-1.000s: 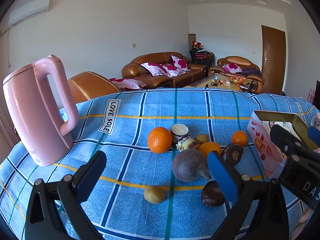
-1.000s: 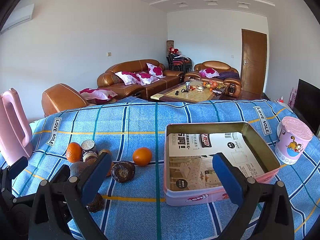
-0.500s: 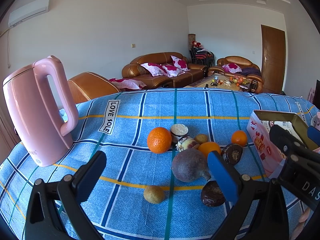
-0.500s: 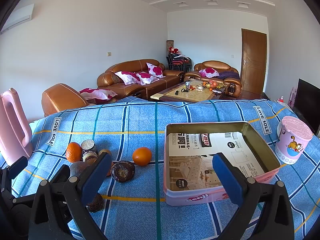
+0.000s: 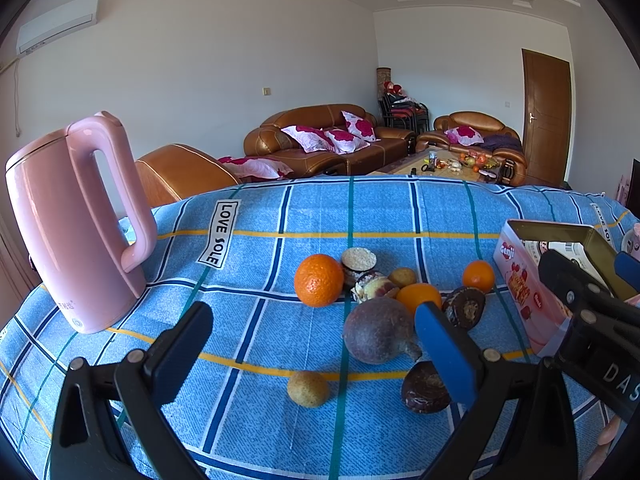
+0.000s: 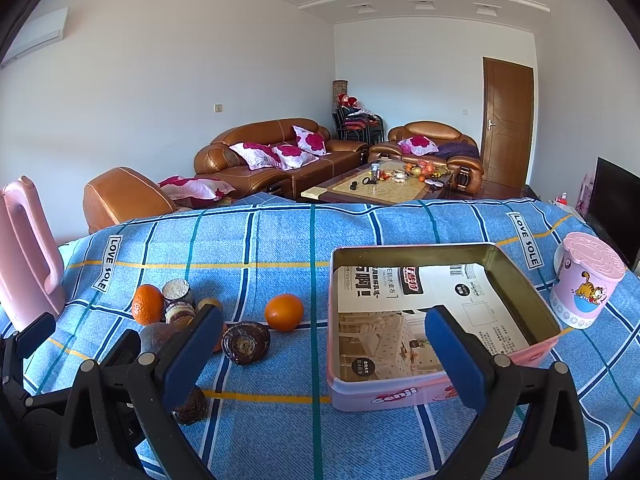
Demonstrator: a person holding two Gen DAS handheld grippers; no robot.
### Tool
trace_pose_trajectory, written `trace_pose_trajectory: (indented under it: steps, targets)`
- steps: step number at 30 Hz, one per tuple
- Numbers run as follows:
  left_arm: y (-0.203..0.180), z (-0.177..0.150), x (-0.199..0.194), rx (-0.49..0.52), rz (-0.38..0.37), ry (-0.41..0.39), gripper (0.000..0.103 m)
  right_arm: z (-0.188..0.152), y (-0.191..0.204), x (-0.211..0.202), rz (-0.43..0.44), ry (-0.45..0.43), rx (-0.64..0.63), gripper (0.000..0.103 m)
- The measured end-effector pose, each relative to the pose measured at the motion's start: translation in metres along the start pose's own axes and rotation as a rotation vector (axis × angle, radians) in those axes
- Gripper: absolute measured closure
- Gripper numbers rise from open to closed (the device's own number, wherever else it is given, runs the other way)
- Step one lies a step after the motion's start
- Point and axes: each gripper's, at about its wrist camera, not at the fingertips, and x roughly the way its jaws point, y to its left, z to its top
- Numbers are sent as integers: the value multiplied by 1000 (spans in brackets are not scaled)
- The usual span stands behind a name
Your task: Organize fruits
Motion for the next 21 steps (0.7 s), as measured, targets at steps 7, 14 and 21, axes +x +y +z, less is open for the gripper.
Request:
trace_pose_trajectory:
  steps: [7,14,21]
  targets:
    - [0,0,0,1,-1,0,0,-1,0,0,-1,0,-1,1]
    - [0,0,-1,20,14,-7,0,-1,0,0,4,-1,-1,1]
    - [33,14,2,15,87,-28,0,1,-1,-1,31,-7,-8,1]
